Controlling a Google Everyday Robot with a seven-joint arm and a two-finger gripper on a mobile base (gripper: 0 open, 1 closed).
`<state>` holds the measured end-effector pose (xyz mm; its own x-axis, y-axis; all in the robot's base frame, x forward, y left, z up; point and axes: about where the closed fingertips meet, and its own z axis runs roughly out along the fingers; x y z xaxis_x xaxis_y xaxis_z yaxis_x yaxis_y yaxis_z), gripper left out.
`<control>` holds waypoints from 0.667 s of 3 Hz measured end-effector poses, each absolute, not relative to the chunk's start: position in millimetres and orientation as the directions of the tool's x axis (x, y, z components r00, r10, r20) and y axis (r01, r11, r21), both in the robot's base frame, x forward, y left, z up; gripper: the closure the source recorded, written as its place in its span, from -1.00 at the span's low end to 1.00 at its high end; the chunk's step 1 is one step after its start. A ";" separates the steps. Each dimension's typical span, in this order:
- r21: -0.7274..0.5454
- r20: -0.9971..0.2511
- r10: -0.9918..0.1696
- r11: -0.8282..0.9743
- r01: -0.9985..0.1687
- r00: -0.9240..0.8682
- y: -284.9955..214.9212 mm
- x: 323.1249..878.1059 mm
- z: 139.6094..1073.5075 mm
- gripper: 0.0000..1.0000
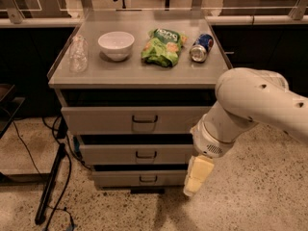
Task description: Open middle drawer
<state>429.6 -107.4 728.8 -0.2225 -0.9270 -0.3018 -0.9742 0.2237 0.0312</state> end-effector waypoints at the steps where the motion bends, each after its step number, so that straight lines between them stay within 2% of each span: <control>1: 0.065 -0.321 -0.917 0.226 -0.972 -0.235 -96.3 431.2 694.3 -1.00; 2: 0.129 -0.325 -0.902 0.257 -0.958 -0.286 -77.3 449.1 621.3 -1.00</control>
Offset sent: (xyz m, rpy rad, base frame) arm 0.0249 0.0348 -0.1133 0.0589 0.0768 -0.0502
